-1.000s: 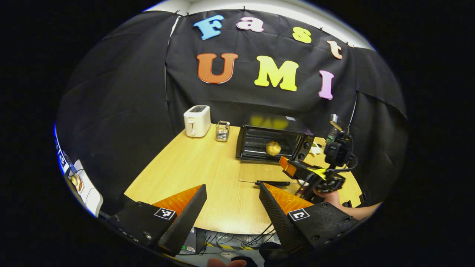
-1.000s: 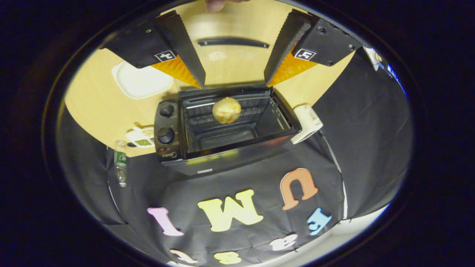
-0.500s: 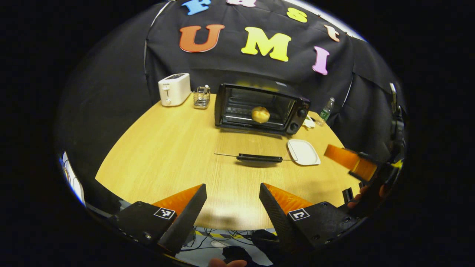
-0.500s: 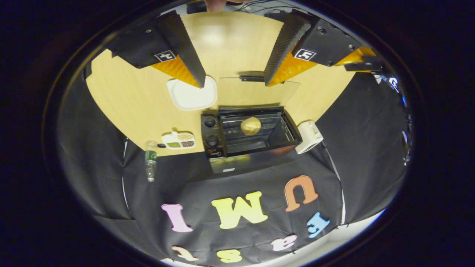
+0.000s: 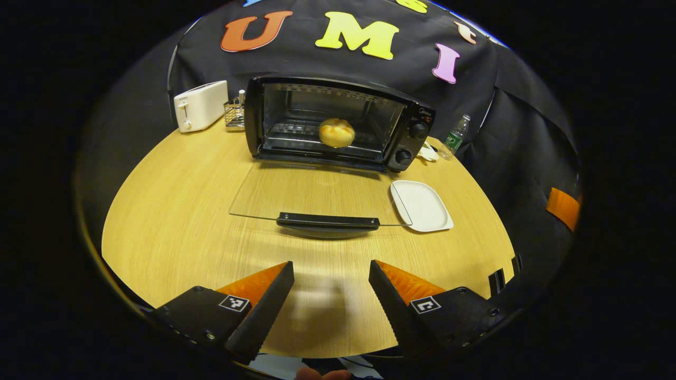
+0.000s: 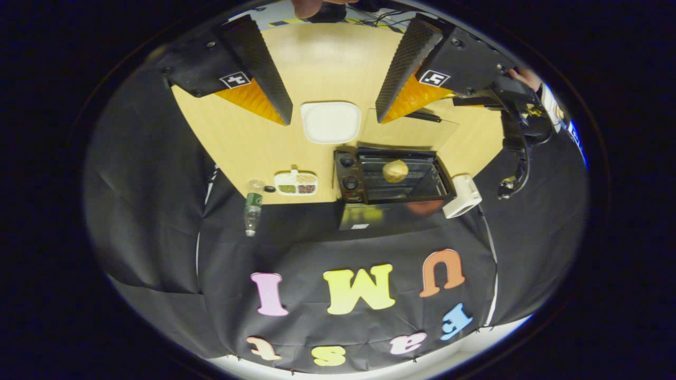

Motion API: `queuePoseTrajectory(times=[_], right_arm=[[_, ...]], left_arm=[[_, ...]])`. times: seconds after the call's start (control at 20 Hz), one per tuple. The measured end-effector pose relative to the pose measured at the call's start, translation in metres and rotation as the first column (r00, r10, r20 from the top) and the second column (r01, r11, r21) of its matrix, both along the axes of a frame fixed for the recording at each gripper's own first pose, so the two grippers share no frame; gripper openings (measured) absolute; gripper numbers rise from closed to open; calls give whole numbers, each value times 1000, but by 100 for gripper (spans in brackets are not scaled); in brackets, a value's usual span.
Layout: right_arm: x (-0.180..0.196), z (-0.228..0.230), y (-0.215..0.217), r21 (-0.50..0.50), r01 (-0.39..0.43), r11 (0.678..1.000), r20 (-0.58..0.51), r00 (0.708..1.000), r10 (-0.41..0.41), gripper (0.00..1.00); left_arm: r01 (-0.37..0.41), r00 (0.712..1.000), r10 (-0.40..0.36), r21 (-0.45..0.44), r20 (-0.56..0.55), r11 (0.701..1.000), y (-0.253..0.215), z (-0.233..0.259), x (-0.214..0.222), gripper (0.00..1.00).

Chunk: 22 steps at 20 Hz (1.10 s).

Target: Open the electric oven with the left hand, put the food in, and close the electric oven.

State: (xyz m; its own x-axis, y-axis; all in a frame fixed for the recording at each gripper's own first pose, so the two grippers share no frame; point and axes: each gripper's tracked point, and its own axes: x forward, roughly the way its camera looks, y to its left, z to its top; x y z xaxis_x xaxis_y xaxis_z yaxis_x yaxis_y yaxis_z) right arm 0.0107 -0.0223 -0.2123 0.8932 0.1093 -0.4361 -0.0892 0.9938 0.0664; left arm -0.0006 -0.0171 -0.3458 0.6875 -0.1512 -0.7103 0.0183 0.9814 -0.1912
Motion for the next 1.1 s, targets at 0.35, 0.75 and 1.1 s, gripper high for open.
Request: queuePoseTrajectory(times=[0.35, 0.75, 1.1], right_arm=[[-19, 0, -45, 51, 116, 992, -56, 992, -113, 96], [-3, 14, -62, 15, 89, 996, -46, 995, -88, 97], [5, 15, -56, 1, 54, 999, -37, 998, -54, 97]], left_arm=[[-1, 999, 3, 38, -32, 999, -9, -30, 34, 95], [-37, 999, 38, 71, -21, 997, -6, -46, 53, 95], [-45, 991, 31, 106, 131, 993, -4, 13, 67, 95]])
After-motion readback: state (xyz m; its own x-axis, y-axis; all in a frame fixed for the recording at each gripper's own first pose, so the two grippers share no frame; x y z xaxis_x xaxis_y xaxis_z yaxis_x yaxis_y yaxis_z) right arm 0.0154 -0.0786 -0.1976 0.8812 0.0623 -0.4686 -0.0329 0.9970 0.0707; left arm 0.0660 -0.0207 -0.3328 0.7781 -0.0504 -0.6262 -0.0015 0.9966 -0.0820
